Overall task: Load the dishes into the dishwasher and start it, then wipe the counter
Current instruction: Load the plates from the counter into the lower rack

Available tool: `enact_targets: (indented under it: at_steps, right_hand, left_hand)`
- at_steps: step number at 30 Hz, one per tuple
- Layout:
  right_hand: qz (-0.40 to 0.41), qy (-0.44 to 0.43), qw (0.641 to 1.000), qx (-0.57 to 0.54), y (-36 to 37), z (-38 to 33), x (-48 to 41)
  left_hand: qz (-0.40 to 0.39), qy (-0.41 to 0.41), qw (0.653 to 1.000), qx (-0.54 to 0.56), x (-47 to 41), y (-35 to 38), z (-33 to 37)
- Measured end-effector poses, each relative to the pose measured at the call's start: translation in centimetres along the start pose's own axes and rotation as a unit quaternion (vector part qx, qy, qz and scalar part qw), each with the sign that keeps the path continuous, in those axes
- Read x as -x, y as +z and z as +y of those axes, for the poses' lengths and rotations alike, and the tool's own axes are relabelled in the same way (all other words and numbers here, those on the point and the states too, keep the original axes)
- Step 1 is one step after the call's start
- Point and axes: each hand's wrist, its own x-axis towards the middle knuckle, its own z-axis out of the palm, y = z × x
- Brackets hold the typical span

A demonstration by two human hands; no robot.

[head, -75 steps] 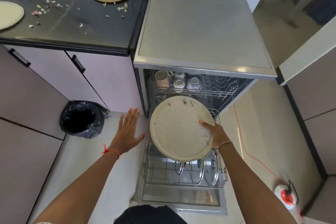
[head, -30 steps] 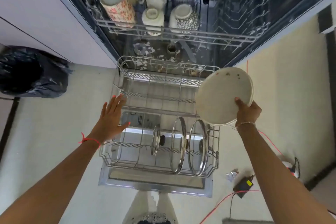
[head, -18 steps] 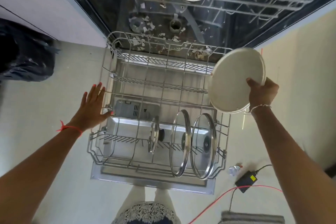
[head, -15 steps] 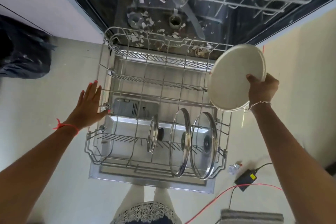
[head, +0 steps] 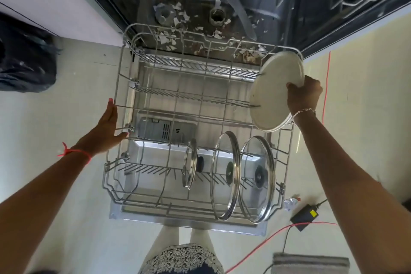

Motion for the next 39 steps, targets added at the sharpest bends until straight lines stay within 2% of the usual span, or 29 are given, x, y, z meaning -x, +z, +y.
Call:
enact_targets:
  at_steps: [10,17,19,22,25,28,39]
  right_hand:
    - [0.029,0.035,0.998,-0.045,0.4,0.1,1.2]
    - [-0.007,0.043,0.998,-0.042,-1.4,0.6,2.3]
    - [-0.015,0.016,1.000,-0.007,-2.3,0.1,3.3]
    - [-0.025,-0.072,0.993,0.094,-3.4,-0.8,5.0]
    - [-0.086,-0.159,0.971,0.159,-4.3,-2.0,6.8]
    - [-0.141,-0.200,0.950,0.194,-5.0,-3.3,8.7]
    - [-0.243,-0.303,0.873,0.295,-9.1,-10.6,18.8]
  left_hand:
    - [-0.003,0.006,1.000,0.013,0.3,0.0,0.4]
    - [0.020,0.038,0.998,-0.040,1.3,-2.0,1.4]
    - [0.026,0.048,0.996,-0.068,1.9,-2.9,2.1]
    - [0.026,0.054,0.995,-0.084,3.1,-4.3,3.4]
    - [0.038,0.061,0.993,-0.091,4.7,-5.7,5.2]
    - [0.041,0.063,0.992,-0.104,6.3,-7.1,7.2]
    - [0.089,0.087,0.983,-0.133,15.7,-11.2,14.1]
